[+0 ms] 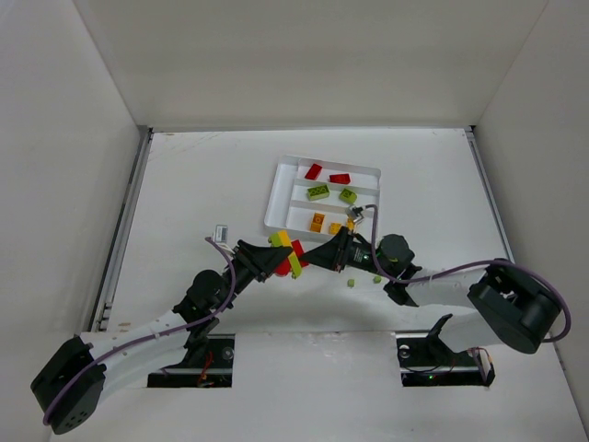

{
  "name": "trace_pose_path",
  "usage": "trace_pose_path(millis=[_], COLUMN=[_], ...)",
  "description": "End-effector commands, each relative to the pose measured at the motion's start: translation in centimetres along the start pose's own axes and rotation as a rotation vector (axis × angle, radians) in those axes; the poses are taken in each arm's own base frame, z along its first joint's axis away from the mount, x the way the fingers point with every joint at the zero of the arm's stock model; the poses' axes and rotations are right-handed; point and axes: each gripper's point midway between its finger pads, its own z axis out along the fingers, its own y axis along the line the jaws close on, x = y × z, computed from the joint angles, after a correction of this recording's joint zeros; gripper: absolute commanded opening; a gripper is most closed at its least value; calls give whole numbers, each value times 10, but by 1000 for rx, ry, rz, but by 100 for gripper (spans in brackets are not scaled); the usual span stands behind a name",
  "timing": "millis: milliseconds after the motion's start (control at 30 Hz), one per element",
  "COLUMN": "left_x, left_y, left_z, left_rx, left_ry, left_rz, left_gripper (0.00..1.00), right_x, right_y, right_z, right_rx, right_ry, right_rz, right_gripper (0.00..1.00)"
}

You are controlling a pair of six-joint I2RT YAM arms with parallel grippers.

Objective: Sort the legos into containers by color

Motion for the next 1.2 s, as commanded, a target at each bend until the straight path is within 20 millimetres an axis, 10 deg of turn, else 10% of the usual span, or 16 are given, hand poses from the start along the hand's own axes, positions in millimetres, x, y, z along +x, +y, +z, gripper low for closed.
trace_pose_path(millis=[0, 1167], left_x=[1, 6], left_y=[5, 18], left_z=[-10, -5], left_rx=[33, -20], left_ry=[-2, 33], left_rz=[-7, 23], left_gripper=[15, 13], right_x=[-16, -61], right_y=[16, 5], right_z=[-5, -22], right_rx=[-80, -4], right_ry=[-59, -177], right_rz=[-39, -65], right_gripper=[37, 32])
